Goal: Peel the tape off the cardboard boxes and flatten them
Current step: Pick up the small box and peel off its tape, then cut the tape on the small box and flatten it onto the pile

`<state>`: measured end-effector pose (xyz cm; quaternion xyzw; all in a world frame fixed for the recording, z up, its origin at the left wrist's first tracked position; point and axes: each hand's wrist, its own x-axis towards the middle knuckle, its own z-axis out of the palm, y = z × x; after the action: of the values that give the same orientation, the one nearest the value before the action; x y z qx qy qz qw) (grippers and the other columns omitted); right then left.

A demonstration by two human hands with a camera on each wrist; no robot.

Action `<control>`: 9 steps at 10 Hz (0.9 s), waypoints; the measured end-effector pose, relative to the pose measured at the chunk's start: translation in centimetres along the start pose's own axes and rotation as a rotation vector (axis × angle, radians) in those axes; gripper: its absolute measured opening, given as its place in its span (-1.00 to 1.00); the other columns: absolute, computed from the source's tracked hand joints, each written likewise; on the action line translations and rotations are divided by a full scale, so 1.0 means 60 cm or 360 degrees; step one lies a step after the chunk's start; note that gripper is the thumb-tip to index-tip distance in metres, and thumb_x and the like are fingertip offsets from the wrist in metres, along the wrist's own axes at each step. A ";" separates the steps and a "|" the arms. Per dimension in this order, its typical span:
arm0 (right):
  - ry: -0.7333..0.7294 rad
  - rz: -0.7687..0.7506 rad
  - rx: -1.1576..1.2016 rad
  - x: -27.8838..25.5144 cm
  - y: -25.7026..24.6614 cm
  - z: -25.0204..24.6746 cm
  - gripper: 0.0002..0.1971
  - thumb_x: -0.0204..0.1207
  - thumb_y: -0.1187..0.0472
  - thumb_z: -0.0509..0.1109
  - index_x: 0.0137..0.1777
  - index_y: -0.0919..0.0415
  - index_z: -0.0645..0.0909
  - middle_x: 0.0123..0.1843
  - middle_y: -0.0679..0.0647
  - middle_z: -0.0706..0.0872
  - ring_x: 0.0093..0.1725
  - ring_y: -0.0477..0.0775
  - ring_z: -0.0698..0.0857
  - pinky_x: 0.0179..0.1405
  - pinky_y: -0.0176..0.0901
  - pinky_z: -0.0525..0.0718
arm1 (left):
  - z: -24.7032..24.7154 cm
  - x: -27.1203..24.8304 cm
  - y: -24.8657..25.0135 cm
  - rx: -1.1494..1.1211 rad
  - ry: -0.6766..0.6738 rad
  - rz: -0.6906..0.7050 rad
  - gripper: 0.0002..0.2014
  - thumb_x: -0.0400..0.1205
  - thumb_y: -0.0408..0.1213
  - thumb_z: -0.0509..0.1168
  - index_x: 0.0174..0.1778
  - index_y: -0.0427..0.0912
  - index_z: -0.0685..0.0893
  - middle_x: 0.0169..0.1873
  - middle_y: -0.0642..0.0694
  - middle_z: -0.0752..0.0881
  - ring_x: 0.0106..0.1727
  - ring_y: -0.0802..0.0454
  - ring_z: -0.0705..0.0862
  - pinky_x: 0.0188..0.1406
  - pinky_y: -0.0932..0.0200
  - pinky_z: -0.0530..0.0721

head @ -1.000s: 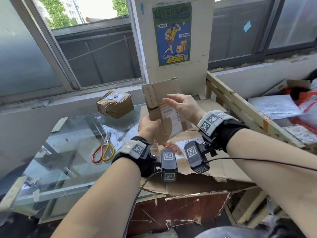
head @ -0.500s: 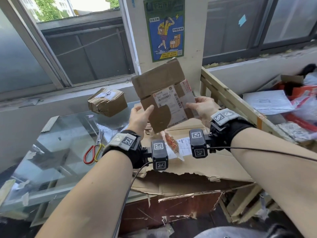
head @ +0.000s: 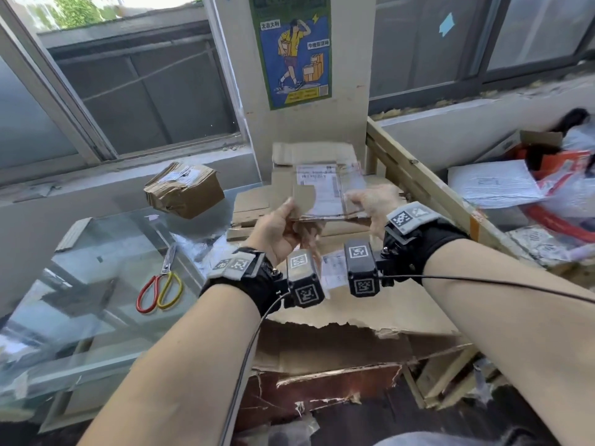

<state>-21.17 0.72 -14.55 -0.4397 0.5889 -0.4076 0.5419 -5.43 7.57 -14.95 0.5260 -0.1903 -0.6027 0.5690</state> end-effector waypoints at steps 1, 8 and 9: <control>-0.0147 0.0174 -0.0247 0.044 0.040 -0.021 -0.53 0.36 0.27 0.50 0.28 0.34 0.59 0.25 0.25 0.67 0.16 0.23 0.69 0.22 0.21 0.68 | -0.011 0.015 -0.044 0.0063 0.0148 -0.0125 -0.82 0.72 -0.31 0.23 -0.14 -0.35 0.55 -0.59 -0.18 0.69 -0.68 0.03 0.63 -0.70 0.28 0.60; -0.0737 -0.0537 -0.2370 0.071 0.128 0.046 0.19 0.23 -0.02 0.65 0.68 -0.16 -0.15 0.71 0.11 -0.21 0.66 0.34 -0.26 0.57 0.38 -0.07 | -0.068 0.067 -0.112 0.2635 -0.0087 0.0173 -0.56 0.57 -0.28 0.41 0.39 0.03 0.62 0.36 0.00 0.57 0.37 -0.03 0.53 0.33 0.17 0.46; -0.0912 -0.0532 -0.2596 0.092 0.148 0.058 0.09 0.25 -0.09 0.62 0.67 -0.12 0.00 0.70 0.13 0.01 0.67 0.34 -0.09 0.60 0.37 0.04 | -0.067 0.072 -0.125 0.2647 0.0066 0.0191 -0.63 0.56 -0.26 0.39 0.29 0.05 0.66 0.35 -0.10 0.51 0.39 -0.10 0.51 0.42 0.03 0.48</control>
<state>-18.54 -2.08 -24.89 -0.8555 0.4659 0.1921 0.1192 -4.79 7.28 -24.45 0.7747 -0.5905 -0.2244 0.0294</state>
